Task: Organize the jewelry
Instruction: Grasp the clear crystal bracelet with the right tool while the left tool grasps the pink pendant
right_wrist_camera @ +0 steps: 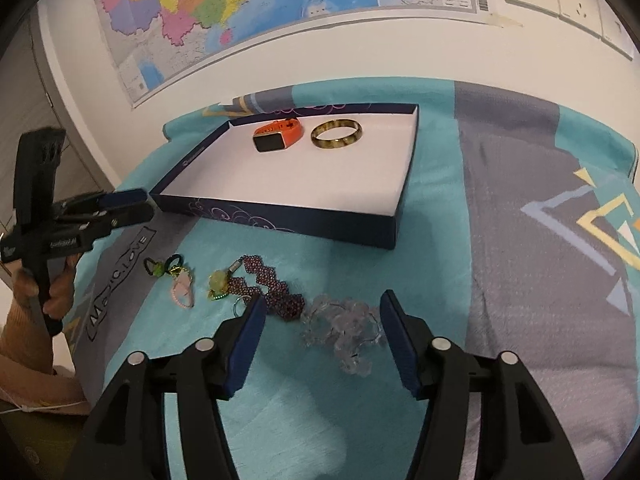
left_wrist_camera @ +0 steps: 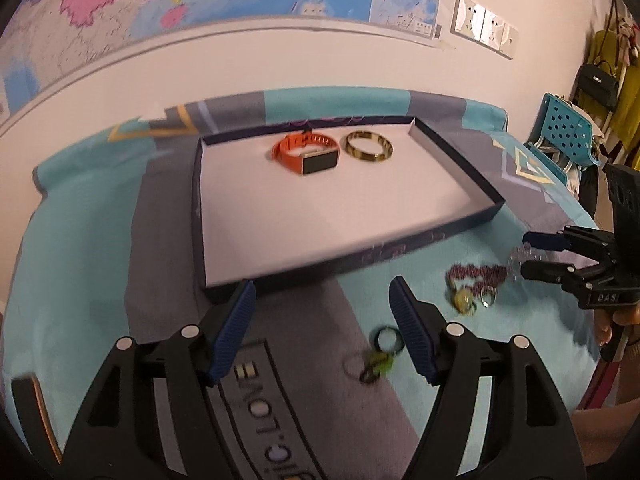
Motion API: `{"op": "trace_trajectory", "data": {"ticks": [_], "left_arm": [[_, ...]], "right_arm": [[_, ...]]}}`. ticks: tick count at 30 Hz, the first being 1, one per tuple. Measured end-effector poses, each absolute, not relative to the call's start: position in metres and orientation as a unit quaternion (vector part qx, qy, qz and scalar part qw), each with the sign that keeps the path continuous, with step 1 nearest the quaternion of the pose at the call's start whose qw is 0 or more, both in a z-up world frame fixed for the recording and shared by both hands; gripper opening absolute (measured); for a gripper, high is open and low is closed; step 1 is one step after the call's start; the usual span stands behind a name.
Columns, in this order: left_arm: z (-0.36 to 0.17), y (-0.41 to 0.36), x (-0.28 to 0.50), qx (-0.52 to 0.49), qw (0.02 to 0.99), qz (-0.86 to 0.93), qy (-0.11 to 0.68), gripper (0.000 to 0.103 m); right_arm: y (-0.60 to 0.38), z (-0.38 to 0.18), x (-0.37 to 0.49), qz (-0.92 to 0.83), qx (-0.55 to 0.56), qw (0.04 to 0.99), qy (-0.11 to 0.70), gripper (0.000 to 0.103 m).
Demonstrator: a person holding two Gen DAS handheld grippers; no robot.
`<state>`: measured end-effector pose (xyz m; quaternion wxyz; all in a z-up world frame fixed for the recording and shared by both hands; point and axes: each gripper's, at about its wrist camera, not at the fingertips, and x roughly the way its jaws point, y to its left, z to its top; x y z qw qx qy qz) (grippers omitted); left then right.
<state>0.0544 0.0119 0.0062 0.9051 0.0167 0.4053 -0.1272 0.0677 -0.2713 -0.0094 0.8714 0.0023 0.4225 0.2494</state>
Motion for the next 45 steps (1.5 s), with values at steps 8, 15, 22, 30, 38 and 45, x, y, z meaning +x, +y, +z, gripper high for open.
{"op": "trace_trajectory", "data": {"ticks": [8,15,22,30,38,45], "left_arm": [[-0.009,0.013,0.022,0.000,0.896,-0.134,0.424,0.069],[-0.014,-0.010,0.006,0.004,0.884,-0.181,0.432,0.069],[-0.020,-0.050,0.013,0.002,0.869,-0.235,0.436,0.063],[-0.032,-0.062,0.034,-0.020,0.858,-0.242,0.453,0.051],[-0.034,-0.053,0.041,-0.029,0.857,-0.233,0.459,0.031],[-0.034,-0.058,0.033,-0.011,0.865,-0.225,0.449,0.029]], "right_arm": [[-0.272,-0.015,0.063,0.240,0.004,0.874,0.423,0.058],[-0.269,-0.016,0.063,0.234,-0.001,0.875,0.424,0.058],[-0.270,-0.017,0.061,0.231,0.001,0.876,0.423,0.058],[-0.274,-0.020,0.061,0.234,0.013,0.875,0.423,0.059],[-0.276,-0.020,0.061,0.236,0.016,0.875,0.422,0.059],[-0.270,-0.020,0.059,0.227,0.000,0.878,0.422,0.057]]}}
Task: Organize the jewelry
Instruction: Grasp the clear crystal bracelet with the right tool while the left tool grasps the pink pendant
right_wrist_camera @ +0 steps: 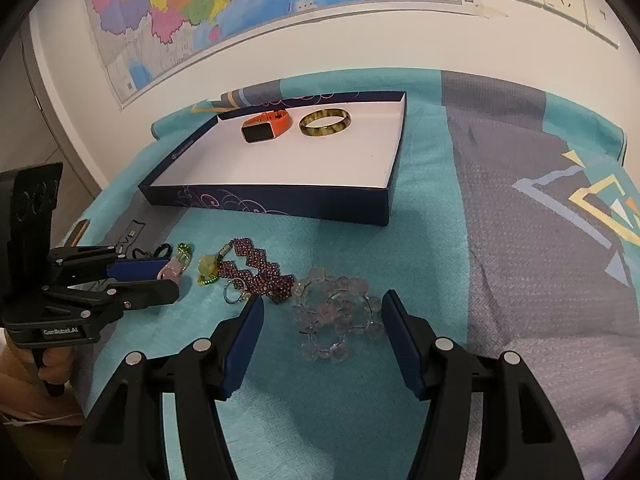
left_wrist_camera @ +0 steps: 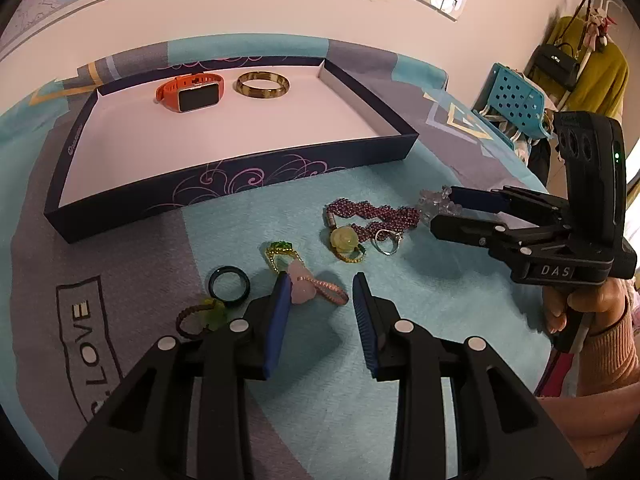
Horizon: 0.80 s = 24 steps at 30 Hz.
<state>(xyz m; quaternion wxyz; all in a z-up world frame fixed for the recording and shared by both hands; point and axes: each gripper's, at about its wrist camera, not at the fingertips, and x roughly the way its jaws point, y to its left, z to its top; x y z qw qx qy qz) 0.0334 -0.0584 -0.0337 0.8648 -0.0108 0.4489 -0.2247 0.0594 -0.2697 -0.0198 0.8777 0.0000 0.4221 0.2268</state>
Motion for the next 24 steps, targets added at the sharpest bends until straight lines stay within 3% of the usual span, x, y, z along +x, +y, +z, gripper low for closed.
{"op": "trace_trajectory", "data": {"ticks": [7,12,15,24], "left_arm": [[-0.034,-0.056,0.031,-0.011,0.866,-0.222,0.447,0.023],[-0.034,-0.053,0.029,-0.017,0.865,-0.225,0.447,0.021],[-0.034,-0.051,0.028,-0.025,0.864,-0.230,0.448,0.020],[-0.033,-0.049,0.025,-0.031,0.863,-0.236,0.446,0.019]], "right_arm": [[-0.273,-0.021,0.061,0.206,-0.005,0.882,0.424,0.032],[-0.274,-0.020,0.059,0.203,-0.010,0.884,0.421,0.027],[-0.278,-0.018,0.058,0.213,0.011,0.884,0.416,0.009],[-0.284,-0.005,0.053,0.225,0.035,0.888,0.400,0.007]]}}
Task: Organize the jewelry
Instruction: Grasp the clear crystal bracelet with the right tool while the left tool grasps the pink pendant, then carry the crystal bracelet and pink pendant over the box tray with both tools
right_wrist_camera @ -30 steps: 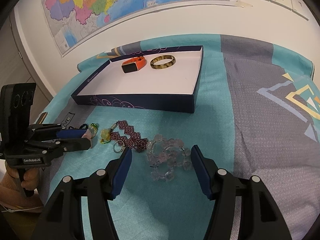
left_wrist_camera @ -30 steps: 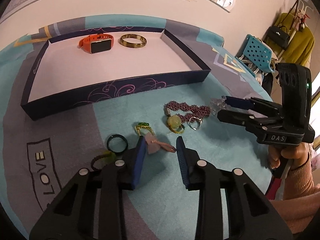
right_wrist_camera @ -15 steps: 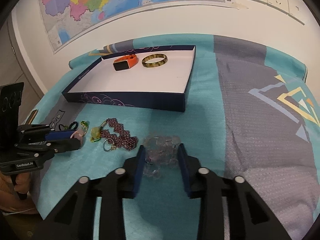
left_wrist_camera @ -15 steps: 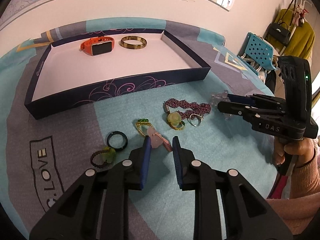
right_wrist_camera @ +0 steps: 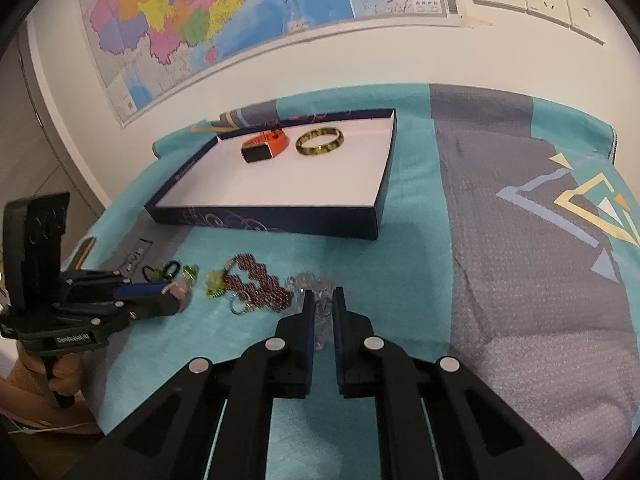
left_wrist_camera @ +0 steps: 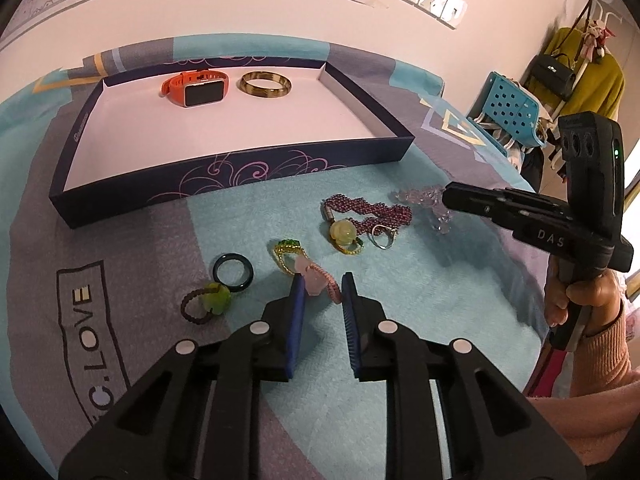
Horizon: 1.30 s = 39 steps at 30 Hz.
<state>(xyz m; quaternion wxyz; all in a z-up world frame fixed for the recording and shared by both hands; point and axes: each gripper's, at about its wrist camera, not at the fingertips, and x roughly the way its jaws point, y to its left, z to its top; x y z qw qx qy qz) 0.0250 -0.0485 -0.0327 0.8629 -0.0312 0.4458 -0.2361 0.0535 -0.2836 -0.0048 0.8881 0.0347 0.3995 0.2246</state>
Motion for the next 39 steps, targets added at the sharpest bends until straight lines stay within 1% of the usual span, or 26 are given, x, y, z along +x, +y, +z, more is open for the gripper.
{"op": "trace_trajectory", "data": {"ticks": [10,21,31,39], "left_arm": [[-0.024,-0.044,0.018,-0.034,0.867,-0.241,0.435,0.019],[-0.005,-0.037,0.013,-0.033,0.878,-0.239,0.413,0.019],[0.012,-0.026,0.028,-0.032,0.891,-0.220,0.395,0.019],[0.021,-0.014,0.053,-0.042,0.896,-0.207,0.391,0.019]], "right_arm": [[-0.292,0.016,0.051,0.241,0.067,0.894,0.372,0.007],[-0.287,0.040,0.051,0.256,0.068,0.902,0.341,0.007],[-0.273,0.060,0.068,0.272,0.059,0.906,0.318,0.007],[-0.259,0.063,0.092,0.277,0.052,0.906,0.317,0.007]]}}
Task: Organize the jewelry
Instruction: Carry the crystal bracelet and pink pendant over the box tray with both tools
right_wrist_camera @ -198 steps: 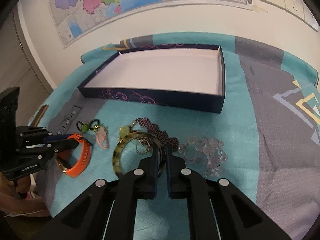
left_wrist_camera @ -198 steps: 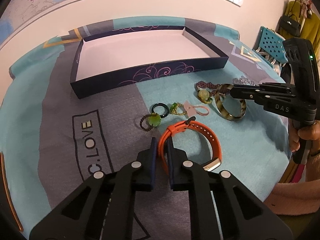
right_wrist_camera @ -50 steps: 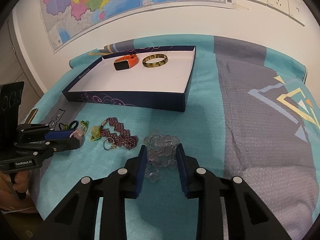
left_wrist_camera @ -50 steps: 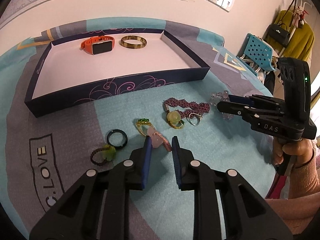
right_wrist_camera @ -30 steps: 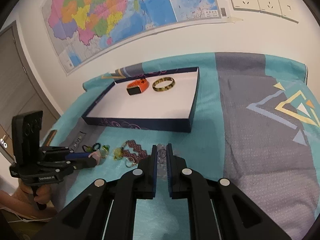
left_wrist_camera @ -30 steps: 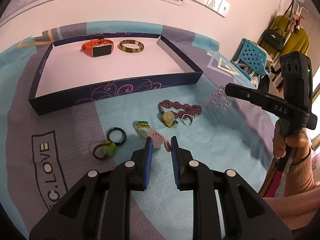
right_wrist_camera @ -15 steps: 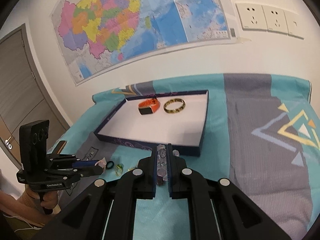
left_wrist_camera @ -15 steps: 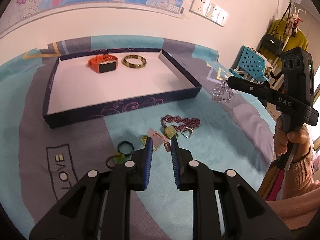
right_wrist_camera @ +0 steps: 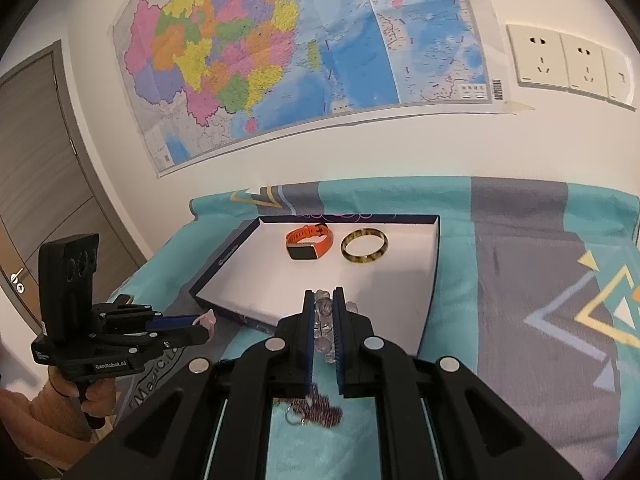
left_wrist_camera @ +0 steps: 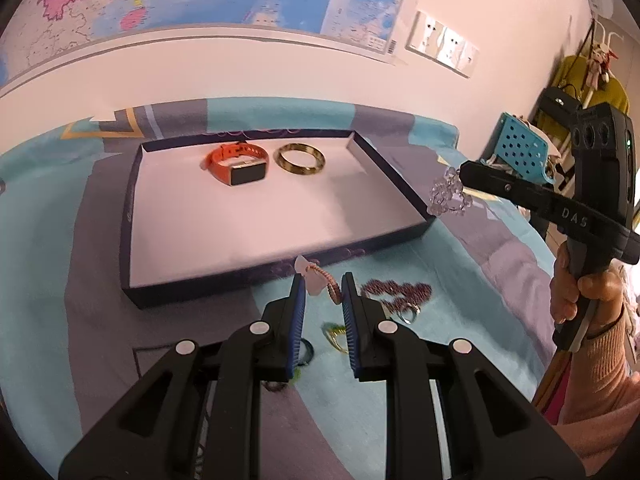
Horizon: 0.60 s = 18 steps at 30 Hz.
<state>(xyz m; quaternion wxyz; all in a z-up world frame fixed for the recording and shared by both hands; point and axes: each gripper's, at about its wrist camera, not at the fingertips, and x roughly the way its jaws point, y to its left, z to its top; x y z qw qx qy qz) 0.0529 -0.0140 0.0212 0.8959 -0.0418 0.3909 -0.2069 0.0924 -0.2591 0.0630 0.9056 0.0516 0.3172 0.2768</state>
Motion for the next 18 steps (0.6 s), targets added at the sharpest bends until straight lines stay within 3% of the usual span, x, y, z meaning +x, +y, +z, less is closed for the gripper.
{"op": "trace_trajectory", "data": {"ticks": [18], "left_arm": [[0.023,-0.002,0.098,-0.037,0.901,-0.185,0.391,0.019]], "right_arm": [[-0.230,0.056,0.148,0.280,0.037,0.900,0.331,0.007]]}}
